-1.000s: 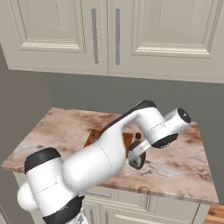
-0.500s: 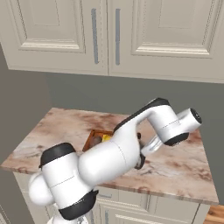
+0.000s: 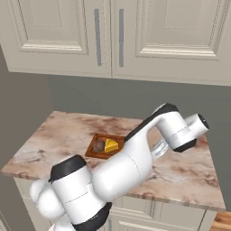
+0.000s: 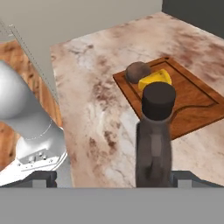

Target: Retrieve the reheated potato from the microwave, then place the potato, cheese, and condiment on the cutting board.

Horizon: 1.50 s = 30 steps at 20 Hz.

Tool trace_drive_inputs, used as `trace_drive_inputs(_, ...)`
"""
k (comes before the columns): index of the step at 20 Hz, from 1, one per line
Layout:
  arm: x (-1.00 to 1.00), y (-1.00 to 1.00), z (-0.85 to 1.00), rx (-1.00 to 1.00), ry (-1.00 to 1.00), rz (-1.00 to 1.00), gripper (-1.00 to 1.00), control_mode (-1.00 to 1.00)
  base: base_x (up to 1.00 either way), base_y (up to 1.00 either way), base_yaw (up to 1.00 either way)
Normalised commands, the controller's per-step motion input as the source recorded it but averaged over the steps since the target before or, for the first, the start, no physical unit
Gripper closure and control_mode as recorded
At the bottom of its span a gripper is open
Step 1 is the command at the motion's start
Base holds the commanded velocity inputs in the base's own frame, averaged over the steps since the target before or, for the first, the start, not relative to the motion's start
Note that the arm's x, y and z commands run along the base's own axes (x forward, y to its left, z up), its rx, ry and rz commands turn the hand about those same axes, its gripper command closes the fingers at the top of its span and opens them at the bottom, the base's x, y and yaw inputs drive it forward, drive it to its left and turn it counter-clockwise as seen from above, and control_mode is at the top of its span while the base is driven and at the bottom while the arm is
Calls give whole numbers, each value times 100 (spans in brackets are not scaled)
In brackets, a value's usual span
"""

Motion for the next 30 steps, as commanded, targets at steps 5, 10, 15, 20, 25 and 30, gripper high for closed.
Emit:
trace_drive_inputs(5, 8, 15, -12, 0, -5, -10, -100, -100, 0, 0, 0)
trace_drive_inputs(10, 24, 1, -3, 0, 0, -15, -100, -100, 0, 0, 0)
trace_drive_inputs(15, 28, -6, -13, 0, 0, -7, -100, -100, 0, 0, 0)
trace_drive_inputs(20, 22, -23, -19, 0, 0, 0, -100, -100, 0, 0, 0)
trace_drive_inputs(25, -1, -21, -2, 1, 0, 0, -100, -100, 0, 0, 0)
trace_drive_inputs(30, -3, -1, -1, 3, 0, 0, -100, -100, 0, 0, 0)
